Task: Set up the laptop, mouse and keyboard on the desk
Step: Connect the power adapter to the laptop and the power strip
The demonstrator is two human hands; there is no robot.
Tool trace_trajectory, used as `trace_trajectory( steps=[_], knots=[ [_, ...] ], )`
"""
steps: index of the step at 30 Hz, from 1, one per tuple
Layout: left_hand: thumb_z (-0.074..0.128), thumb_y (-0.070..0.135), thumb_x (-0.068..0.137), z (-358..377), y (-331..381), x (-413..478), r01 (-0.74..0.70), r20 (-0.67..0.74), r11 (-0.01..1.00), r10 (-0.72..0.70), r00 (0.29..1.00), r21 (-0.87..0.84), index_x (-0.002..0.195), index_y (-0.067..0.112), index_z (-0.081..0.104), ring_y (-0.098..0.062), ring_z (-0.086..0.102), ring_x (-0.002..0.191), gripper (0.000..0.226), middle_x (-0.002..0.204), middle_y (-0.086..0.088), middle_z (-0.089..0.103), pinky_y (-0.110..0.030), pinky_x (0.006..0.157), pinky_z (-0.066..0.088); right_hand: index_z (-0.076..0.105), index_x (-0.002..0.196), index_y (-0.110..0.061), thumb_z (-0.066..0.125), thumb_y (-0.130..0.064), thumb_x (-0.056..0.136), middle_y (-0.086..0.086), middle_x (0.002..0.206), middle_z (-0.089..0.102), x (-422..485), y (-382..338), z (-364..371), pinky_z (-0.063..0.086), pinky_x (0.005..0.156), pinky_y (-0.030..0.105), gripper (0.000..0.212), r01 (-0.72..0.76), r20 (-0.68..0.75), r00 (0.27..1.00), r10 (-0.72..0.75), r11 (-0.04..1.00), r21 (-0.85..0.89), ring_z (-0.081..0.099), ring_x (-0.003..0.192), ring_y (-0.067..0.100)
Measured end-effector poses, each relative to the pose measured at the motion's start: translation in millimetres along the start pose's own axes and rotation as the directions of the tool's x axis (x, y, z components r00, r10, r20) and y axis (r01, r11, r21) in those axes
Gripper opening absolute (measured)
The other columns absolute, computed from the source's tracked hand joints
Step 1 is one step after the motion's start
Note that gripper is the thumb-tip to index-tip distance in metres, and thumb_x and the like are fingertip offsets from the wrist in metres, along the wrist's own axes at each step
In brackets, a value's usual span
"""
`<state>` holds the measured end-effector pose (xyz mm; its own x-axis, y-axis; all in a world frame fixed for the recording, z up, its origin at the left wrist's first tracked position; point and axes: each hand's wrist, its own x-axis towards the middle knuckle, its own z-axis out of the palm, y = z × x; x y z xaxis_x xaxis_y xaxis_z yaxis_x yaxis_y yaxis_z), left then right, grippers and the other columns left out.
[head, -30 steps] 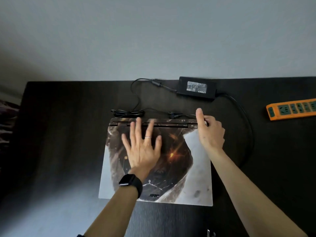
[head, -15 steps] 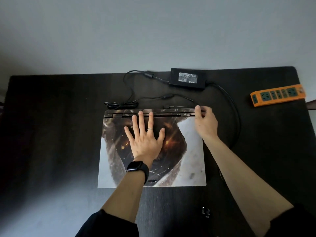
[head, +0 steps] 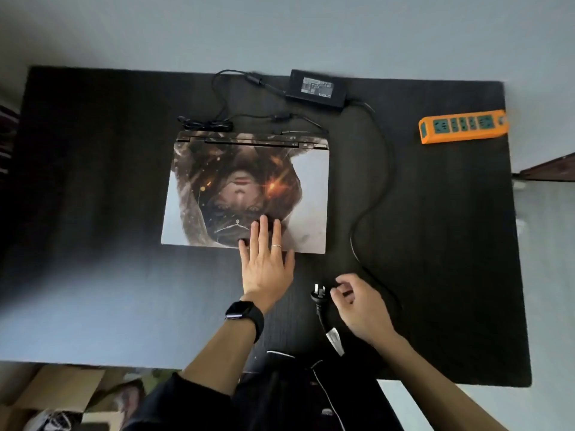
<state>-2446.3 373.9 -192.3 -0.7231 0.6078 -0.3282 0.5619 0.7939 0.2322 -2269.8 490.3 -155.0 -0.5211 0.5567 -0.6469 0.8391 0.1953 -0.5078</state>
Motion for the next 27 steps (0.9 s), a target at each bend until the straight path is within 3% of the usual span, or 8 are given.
trace_trajectory(
  steps=[2, 7, 12, 16, 22, 27],
  knots=[
    [0.043, 0.043, 0.095, 9, 15, -41, 0.044, 0.069, 0.999, -0.042, 0.997, -0.028, 0.157, 0.019, 0.011, -0.026, 0.003, 0.151, 0.074, 0.165, -0.005, 0.001, -0.053, 0.116, 0.021, 0.059, 0.117, -0.030, 0.061, -0.044, 0.091, -0.014, 0.103, 0.061, -6, 17, 6, 0.048, 0.085, 0.030, 0.030, 0.013, 0.112, 0.994, -0.001, 0.994, -0.105, 0.062, 0.091, 0.008],
    [0.051, 0.035, 0.094, 26, 53, -107, 0.249, 0.211, 0.930, -0.195, 0.958, -0.270, 0.132, 0.023, 0.056, -0.023, 0.037, 0.133, 0.040, 0.149, 0.000, 0.035, -0.039, 0.106, 0.040, 0.065, 0.098, -0.030, 0.067, -0.052, 0.084, -0.012, 0.093, 0.060, -12, 42, 10, 0.050, 0.083, 0.033, 0.027, 0.165, 0.236, 0.964, -0.119, 0.968, -0.188, 0.063, 0.092, 0.014],
    [0.060, 0.029, 0.091, 22, 75, -102, 0.522, 0.404, 0.707, -0.351, 0.845, -0.476, 0.118, 0.014, 0.064, -0.024, 0.060, 0.112, 0.031, 0.114, -0.004, 0.068, -0.024, 0.087, 0.042, 0.073, 0.091, -0.034, 0.074, -0.046, 0.078, -0.009, 0.093, 0.059, -12, 55, 6, 0.051, 0.086, 0.035, 0.018, 0.234, 0.298, 0.936, -0.188, 0.964, -0.127, 0.062, 0.088, 0.013],
    [0.066, 0.031, 0.088, 24, 78, -94, 0.539, 0.449, 0.713, -0.341, 0.826, -0.450, 0.111, 0.013, 0.068, -0.022, 0.063, 0.107, 0.030, 0.107, -0.003, 0.072, -0.020, 0.081, 0.041, 0.073, 0.090, -0.037, 0.072, -0.048, 0.080, -0.009, 0.095, 0.057, -19, 63, 10, 0.051, 0.082, 0.032, 0.015, 0.223, 0.280, 0.943, -0.177, 0.965, -0.140, 0.061, 0.085, 0.009],
    [0.072, 0.040, 0.081, 30, 70, -81, 0.538, 0.481, 0.732, -0.324, 0.814, -0.417, 0.091, 0.023, 0.069, -0.021, 0.066, 0.092, 0.020, 0.094, 0.001, 0.071, -0.032, 0.083, 0.054, 0.067, 0.087, -0.032, 0.066, -0.053, 0.082, -0.010, 0.096, 0.052, -22, 60, 25, 0.049, 0.071, 0.031, 0.022, 0.180, 0.167, 0.975, -0.143, 0.956, -0.232, 0.058, 0.085, 0.010],
    [0.072, 0.040, 0.082, 31, 59, -82, 0.504, 0.480, 0.722, -0.268, 0.835, -0.473, 0.093, 0.018, 0.072, -0.016, 0.064, 0.083, 0.024, 0.087, 0.002, 0.070, -0.023, 0.066, 0.047, 0.062, 0.100, -0.026, 0.059, -0.048, 0.093, -0.007, 0.105, 0.053, -29, 64, 37, 0.050, 0.073, 0.035, 0.023, 0.191, 0.114, 0.980, -0.164, 0.934, -0.301, 0.057, 0.095, 0.016]
  ],
)
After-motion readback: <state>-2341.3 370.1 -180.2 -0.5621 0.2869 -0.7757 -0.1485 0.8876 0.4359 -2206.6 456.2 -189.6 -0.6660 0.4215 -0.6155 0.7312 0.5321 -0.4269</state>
